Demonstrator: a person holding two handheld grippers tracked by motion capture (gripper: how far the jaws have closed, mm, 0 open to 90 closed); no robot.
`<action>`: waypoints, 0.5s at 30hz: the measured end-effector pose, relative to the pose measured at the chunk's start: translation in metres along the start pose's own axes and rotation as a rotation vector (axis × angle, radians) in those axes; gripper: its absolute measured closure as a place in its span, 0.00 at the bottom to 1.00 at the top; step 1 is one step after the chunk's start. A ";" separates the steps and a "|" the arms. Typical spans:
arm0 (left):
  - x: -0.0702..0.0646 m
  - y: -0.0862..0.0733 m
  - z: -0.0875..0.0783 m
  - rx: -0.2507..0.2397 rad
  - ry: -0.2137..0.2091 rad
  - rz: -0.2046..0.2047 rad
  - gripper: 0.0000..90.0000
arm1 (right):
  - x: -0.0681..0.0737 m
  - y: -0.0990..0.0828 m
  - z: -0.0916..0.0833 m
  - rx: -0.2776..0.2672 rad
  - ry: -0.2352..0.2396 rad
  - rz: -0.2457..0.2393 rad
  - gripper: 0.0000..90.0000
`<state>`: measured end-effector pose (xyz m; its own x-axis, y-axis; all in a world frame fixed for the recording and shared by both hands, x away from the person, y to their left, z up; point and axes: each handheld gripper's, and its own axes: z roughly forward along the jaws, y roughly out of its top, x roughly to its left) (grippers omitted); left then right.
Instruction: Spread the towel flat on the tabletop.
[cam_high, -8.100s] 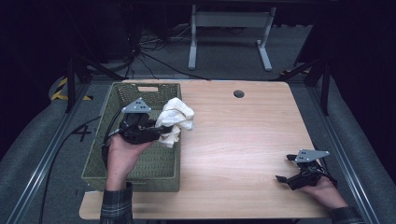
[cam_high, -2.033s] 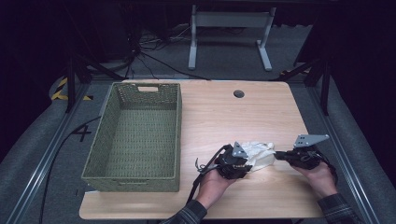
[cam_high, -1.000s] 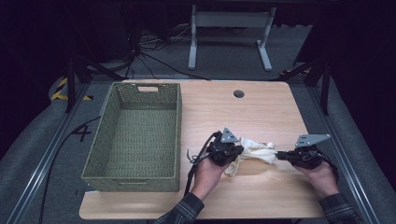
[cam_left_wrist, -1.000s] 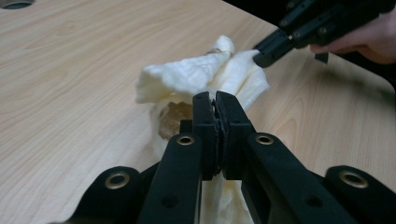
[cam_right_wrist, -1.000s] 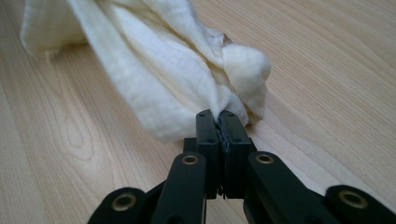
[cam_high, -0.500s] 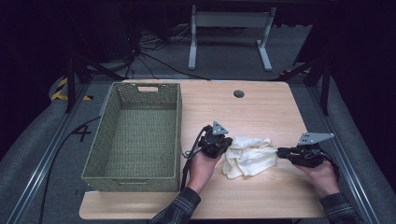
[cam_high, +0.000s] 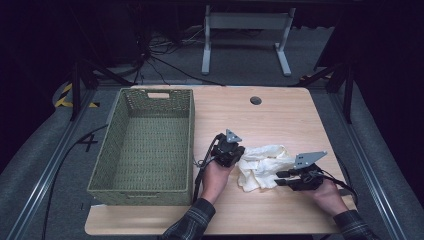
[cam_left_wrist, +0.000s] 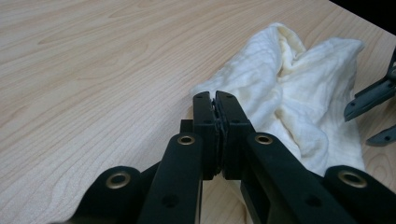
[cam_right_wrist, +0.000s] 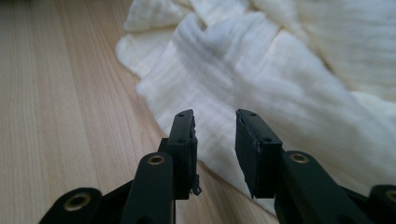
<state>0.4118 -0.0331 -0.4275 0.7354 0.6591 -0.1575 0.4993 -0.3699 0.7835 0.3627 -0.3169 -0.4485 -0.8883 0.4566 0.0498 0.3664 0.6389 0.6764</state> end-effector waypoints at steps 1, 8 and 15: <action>0.000 0.000 0.001 0.003 0.000 0.005 0.98 | 0.001 -0.001 0.003 0.017 -0.004 -0.007 0.76; -0.001 -0.003 0.002 0.014 -0.006 0.012 0.98 | 0.002 -0.003 0.003 0.032 -0.035 -0.034 0.97; -0.002 -0.001 -0.005 -0.009 0.007 0.006 0.98 | -0.017 -0.011 -0.028 -0.006 -0.112 0.021 0.97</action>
<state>0.4073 -0.0311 -0.4255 0.7354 0.6613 -0.1482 0.4903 -0.3681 0.7900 0.3664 -0.3493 -0.4363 -0.8437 0.5365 -0.0182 0.3826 0.6247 0.6807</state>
